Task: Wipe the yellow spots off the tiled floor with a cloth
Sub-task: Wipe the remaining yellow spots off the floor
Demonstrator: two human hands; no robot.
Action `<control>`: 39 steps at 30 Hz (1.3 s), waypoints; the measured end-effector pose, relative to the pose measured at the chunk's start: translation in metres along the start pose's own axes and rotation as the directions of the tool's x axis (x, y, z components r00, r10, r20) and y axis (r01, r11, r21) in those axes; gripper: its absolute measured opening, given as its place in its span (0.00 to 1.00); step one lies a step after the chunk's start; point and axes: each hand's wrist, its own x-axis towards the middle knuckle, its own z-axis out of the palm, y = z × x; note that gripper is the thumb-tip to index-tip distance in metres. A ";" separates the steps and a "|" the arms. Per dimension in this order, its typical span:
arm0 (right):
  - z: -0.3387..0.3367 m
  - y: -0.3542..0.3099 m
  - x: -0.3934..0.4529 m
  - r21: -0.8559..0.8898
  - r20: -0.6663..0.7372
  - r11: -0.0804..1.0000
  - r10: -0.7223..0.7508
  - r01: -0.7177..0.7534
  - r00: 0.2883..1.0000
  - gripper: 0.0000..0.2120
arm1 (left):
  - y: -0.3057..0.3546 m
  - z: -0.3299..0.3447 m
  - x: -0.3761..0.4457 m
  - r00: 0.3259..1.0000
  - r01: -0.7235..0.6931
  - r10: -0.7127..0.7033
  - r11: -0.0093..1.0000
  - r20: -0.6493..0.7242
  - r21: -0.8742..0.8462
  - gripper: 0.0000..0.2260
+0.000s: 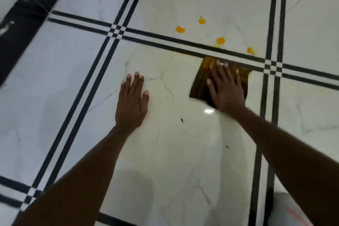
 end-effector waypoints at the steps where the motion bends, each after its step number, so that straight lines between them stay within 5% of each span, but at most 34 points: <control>1: 0.004 -0.008 0.032 0.004 -0.031 0.999 0.050 -0.050 0.998 0.29 | 0.000 0.001 0.000 1.000 0.002 -0.002 1.000 -0.012 -0.004 0.27; 4: 0.014 -0.068 0.088 0.005 -0.021 1.000 0.023 -0.023 1.000 0.30 | -0.001 0.002 0.000 0.999 0.007 -0.009 0.999 -0.035 -0.054 0.27; 7: 0.024 -0.134 0.049 -0.014 0.048 0.976 -0.218 0.219 0.975 0.29 | -0.004 0.002 -0.003 0.996 0.039 -0.046 0.995 -0.078 -0.094 0.26; 9: 0.027 -0.132 -0.016 -0.018 0.112 0.905 -0.420 0.424 0.901 0.28 | -0.004 0.000 -0.007 0.995 0.025 -0.034 0.996 -0.095 -0.091 0.26; 11: 0.023 -0.090 -0.071 -0.019 0.130 0.876 -0.475 0.482 0.870 0.29 | -0.005 -0.001 -0.007 0.997 0.011 -0.018 0.995 -0.076 -0.094 0.26; 12: 0.018 -0.062 -0.089 -0.025 0.104 0.904 -0.423 0.427 0.900 0.29 | -0.005 -0.002 -0.006 0.998 0.016 -0.022 0.995 -0.060 -0.101 0.27; 14: 0.011 -0.021 -0.115 -0.014 0.045 0.995 -0.096 0.096 0.994 0.29 | -0.001 -0.003 -0.005 0.998 0.056 -0.059 0.992 -0.027 -0.116 0.28; 16: 0.014 -0.026 -0.134 -0.011 0.031 0.987 0.164 -0.163 0.986 0.30 | 0.008 -0.004 -0.006 0.993 0.114 -0.116 0.979 -0.006 -0.172 0.29; 22: 0.023 -0.064 -0.107 0.026 0.070 0.971 -0.238 0.236 0.969 0.29 | 0.059 0.005 -0.013 0.998 0.041 -0.049 0.971 -0.025 -0.235 0.26; 25: 0.015 -0.041 -0.065 0.131 0.125 0.957 -0.273 0.257 0.954 0.28 | 0.088 0.014 -0.002 0.998 -0.061 0.063 0.981 0.006 -0.185 0.26; 29: -0.006 -0.014 -0.053 0.281 0.127 0.944 -0.217 0.174 0.968 0.28 | 0.120 0.024 0.017 0.989 -0.076 0.090 0.989 0.117 -0.123 0.21; 33: -0.034 -0.009 -0.042 0.208 0.207 0.977 -0.083 0.039 0.975 0.29 | 0.139 0.018 0.033 0.982 -0.042 0.053 0.997 0.181 -0.061 0.09; 36: -0.062 -0.002 -0.022 0.204 0.296 0.977 -0.003 -0.060 0.955 0.16 | 0.150 -0.003 0.056 0.987 -0.025 0.054 0.982 0.152 -0.187 0.02; 39: -0.107 0.014 -0.001 0.077 0.169 0.995 0.045 -0.059 0.985 0.13 | 0.161 -0.035 0.092 0.996 -0.038 0.064 0.933 0.061 -0.358 0.02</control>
